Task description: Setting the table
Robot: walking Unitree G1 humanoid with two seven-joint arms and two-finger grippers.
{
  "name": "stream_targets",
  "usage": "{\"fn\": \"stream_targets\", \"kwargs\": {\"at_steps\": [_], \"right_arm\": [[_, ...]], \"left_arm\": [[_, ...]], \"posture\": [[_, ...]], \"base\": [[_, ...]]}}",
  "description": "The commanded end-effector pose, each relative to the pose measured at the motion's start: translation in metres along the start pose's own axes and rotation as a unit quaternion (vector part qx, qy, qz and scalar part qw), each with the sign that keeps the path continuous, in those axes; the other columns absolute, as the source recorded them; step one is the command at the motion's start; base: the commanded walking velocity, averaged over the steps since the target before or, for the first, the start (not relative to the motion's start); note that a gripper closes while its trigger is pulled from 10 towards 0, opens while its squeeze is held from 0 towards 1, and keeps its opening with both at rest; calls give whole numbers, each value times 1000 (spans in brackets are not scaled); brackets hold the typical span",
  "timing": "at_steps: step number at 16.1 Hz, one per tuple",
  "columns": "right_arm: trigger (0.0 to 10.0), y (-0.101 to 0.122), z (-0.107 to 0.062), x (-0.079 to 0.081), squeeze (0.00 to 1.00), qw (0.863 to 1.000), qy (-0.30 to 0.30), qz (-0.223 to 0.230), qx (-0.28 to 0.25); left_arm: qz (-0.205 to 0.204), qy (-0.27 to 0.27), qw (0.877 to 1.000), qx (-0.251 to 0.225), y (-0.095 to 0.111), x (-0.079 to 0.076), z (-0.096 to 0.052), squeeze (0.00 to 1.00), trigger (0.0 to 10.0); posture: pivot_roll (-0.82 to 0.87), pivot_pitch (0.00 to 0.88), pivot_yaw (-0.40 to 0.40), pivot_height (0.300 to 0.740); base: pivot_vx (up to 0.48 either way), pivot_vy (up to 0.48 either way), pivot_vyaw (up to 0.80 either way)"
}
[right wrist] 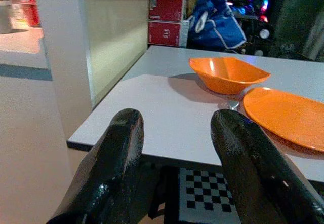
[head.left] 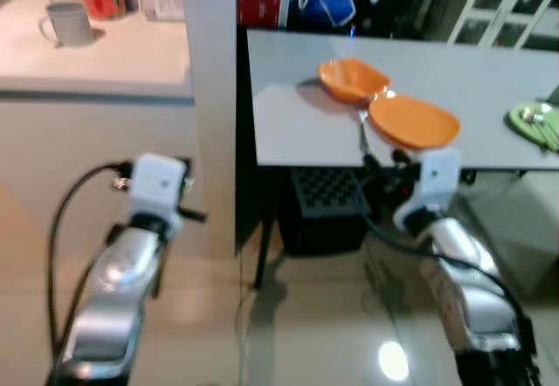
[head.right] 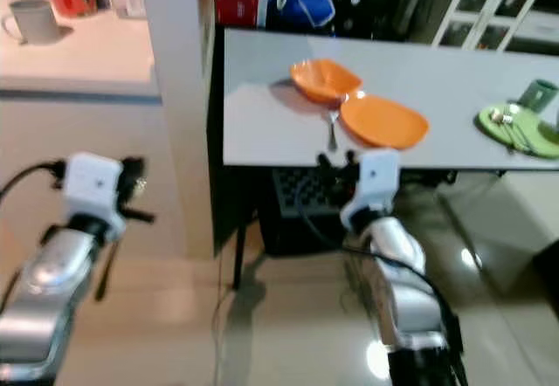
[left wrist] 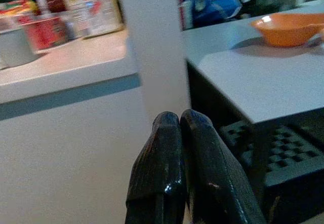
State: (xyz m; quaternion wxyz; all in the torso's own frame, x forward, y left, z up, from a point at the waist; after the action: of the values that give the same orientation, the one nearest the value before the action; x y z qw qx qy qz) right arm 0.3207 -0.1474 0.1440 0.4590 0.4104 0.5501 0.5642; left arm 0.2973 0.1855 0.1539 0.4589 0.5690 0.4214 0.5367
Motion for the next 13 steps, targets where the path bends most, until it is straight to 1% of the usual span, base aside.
{"fn": "stream_targets", "kwargs": {"at_steps": [1,2,3,4,5,6,7,8,9,11,12,13], "right_arm": [[10000,-3,-3,-12,0,1000,-12,-11,5],[10000,-1,-4,-18,0,1000,-30,-5,1],[10000,2,-5,-21,0,999,-43,7,-2],[10000,4,-8,-24,0,998,-58,19,-5],[10000,4,-9,-25,0,998,-62,18,-6],[10000,2,-13,-27,0,998,-68,17,-2],[10000,4,-15,-27,0,997,-72,22,-6],[10000,3,-15,-27,0,997,-76,26,-6],[10000,5,-15,-27,0,996,-83,39,-6],[10000,8,-14,-26,0,995,-85,46,-7],[10000,8,-13,-27,0,996,-83,42,-3],[10000,6,-10,-32,0,995,-91,40,6]], "left_arm": [[0,-9,1000,-12,8,-6,-1,0,10000],[-6,1,1000,-7,4,-7,3,0,10000],[-7,-1,1000,-7,3,-11,6,0,10000],[-35,1,999,-4,4,-17,13,0,10000],[-35,2,999,-8,6,-20,15,0,10000],[-19,-12,999,-30,14,-30,19,0,10000],[-8,-28,999,-43,20,-36,22,0,10000],[-11,-29,998,-48,22,-36,24,0,10000],[-30,-13,998,-55,25,-32,27,0,10000],[-41,-1,997,-64,28,-28,30,0,10000],[-45,3,997,-67,30,-27,32,0,10000],[-42,3,996,-73,32,-26,32,0,10000]], "posture": [[104,0,-48,740],[87,0,-38,740],[74,0,-35,740],[53,0,-20,740],[50,0,-16,740],[50,0,-16,740],[42,0,-3,740],[32,0,5,740],[25,0,7,740],[24,0,5,740],[27,0,-5,740],[36,0,-16,740]], "base": [[0,-341,0],[0,-266,0],[0,-266,0],[0,0,0],[0,0,0],[0,0,0],[0,0,0],[0,0,0],[0,0,0],[0,0,0],[300,0,0],[311,0,0]]}}
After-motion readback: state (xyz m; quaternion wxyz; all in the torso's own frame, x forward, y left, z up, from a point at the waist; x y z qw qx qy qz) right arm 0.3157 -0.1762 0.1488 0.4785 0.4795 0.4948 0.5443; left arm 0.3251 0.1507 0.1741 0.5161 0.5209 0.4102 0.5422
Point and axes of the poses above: a point about 5 cm out from each wrist's last joint towards the gripper, its own z axis pointing out of the wrist towards the gripper, its own y axis along the axis of the wrist's last joint, x = y × z, the point moved 3 cm from there along z, pointing out of the wrist towards the gripper, and after that the axes turned 4 degrees about -z, right-handed, at the moved point
